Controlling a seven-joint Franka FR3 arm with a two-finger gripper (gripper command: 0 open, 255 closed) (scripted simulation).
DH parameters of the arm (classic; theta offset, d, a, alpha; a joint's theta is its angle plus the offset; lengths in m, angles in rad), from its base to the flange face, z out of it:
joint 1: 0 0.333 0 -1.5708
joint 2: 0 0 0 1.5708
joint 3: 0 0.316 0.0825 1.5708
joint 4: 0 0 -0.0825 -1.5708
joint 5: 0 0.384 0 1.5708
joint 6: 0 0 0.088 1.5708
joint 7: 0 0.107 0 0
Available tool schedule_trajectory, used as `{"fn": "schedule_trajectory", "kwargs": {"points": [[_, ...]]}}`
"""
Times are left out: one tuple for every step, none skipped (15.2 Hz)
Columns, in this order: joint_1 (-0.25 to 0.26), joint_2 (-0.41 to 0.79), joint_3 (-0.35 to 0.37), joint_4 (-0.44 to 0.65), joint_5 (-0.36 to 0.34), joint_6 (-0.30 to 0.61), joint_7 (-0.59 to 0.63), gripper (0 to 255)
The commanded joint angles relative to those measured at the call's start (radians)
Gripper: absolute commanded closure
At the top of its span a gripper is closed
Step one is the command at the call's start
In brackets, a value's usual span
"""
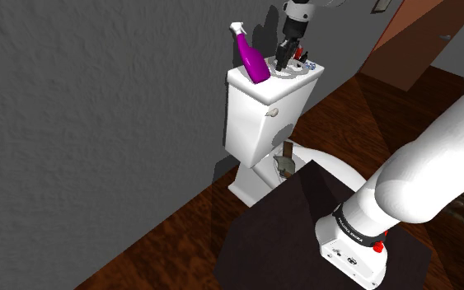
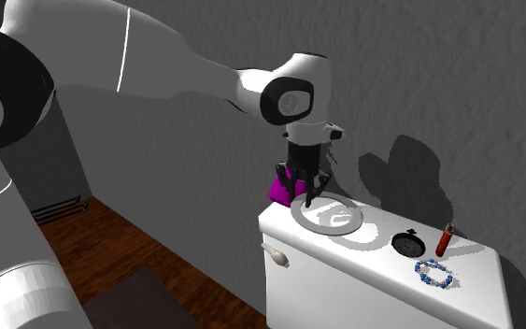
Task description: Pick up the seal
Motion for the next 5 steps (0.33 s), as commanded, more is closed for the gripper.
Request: {"fn": "schedule_trajectory", "kwargs": {"points": [[0.001, -0.006, 0.001, 0.021, -0.002, -0.027, 0.003, 255], [0.001, -0.008, 0.001, 0.032, -0.003, -0.040, 0.003, 255], [0.001, -0.010, 0.002, 0.044, -0.003, -0.054, 0.004, 255], [0.001, -0.010, 0.002, 0.046, -0.003, -0.056, 0.004, 255], [0.001, -0.010, 0.002, 0.046, -0.003, -0.056, 0.004, 255]]}}
